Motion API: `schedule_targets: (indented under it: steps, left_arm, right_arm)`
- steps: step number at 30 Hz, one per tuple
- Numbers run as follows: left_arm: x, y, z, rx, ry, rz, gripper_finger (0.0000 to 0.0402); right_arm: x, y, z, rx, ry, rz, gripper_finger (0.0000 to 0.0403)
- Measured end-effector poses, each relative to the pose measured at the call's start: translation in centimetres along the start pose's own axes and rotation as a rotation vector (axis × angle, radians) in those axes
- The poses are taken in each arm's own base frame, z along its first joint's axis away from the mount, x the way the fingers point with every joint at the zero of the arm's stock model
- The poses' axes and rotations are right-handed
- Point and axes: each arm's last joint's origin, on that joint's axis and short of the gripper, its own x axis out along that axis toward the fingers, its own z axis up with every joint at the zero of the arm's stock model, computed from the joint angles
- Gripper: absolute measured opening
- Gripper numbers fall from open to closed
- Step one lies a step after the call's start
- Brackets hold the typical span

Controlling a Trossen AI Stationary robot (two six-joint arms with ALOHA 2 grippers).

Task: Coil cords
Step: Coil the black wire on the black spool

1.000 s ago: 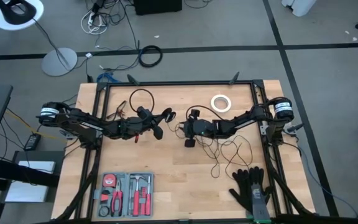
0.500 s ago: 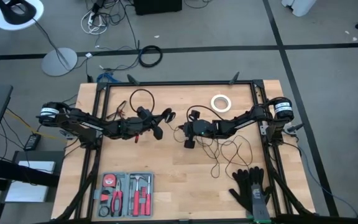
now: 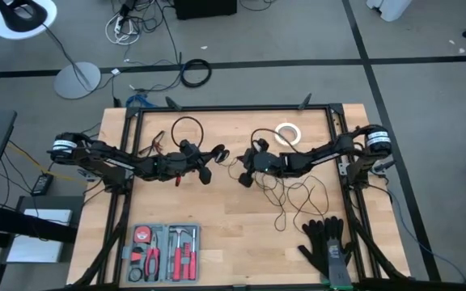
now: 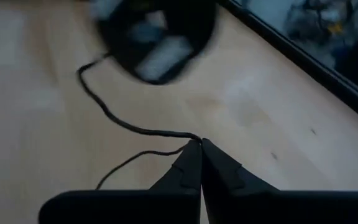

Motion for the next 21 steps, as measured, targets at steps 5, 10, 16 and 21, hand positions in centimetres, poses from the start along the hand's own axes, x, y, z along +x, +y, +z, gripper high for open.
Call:
schedule_targets:
  steps: [5, 10, 16, 21]
  left_arm:
    - [0.0, -0.2, 0.4, -0.019, -0.032, -0.045, 0.0000]
    - [-0.1, -0.5, 1.1, -0.023, -0.087, -0.089, 0.0000]
    - [-0.1, -0.7, 1.0, -0.007, -0.066, -0.154, 0.0000]
    - [-0.1, -1.0, 0.8, 0.046, -0.022, -0.273, 0.0000]
  right_arm:
    - [0.2, -1.8, -0.2, 0.076, 0.114, 0.057, 0.0000]
    - [0.5, -2.4, -0.7, 0.106, 0.192, 0.123, 0.0000]
    - [0.6, -3.2, -1.0, 0.117, 0.215, 0.023, 0.0000]
    - [1.0, -4.5, -1.1, 0.192, 0.236, -0.022, 0.0000]
